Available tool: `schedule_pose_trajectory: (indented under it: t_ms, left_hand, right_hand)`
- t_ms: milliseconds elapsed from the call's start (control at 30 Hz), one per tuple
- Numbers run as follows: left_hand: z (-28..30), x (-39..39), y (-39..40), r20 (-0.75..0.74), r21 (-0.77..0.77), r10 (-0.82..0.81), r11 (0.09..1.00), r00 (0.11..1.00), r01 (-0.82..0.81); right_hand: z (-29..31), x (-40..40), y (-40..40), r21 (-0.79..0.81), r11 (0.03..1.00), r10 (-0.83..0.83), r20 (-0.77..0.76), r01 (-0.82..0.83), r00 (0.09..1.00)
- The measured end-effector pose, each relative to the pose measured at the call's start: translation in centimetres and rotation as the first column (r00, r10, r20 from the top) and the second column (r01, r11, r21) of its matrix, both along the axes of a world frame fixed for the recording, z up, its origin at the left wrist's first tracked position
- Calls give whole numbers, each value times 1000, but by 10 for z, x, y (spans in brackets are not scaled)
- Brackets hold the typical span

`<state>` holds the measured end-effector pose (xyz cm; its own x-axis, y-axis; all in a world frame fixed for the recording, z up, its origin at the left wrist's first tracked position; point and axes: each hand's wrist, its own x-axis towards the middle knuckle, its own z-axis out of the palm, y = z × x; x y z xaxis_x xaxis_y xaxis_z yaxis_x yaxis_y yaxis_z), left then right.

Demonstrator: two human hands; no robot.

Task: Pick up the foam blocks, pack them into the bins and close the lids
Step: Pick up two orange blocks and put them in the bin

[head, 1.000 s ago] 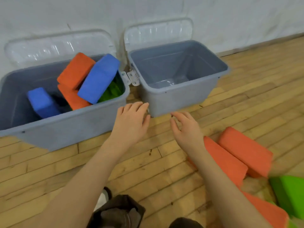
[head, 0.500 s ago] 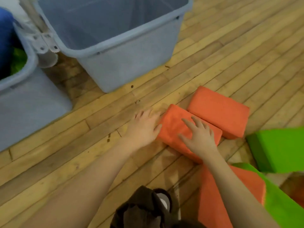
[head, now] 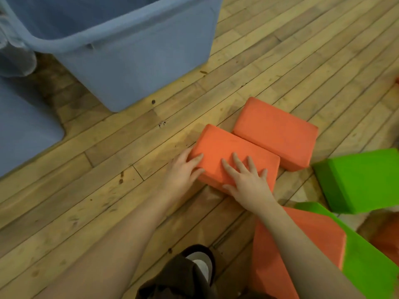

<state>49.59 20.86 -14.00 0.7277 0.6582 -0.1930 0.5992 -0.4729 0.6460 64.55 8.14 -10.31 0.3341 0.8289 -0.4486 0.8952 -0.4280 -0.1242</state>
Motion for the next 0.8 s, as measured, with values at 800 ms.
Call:
schedule_pose_trajectory:
  t_ms: [800]
  left_hand:
    - [50, -44, -28, -161, 685, 12, 721, 987, 103]
  right_hand:
    - [21, -38, -1, 661, 717, -292, -4, 222, 956]
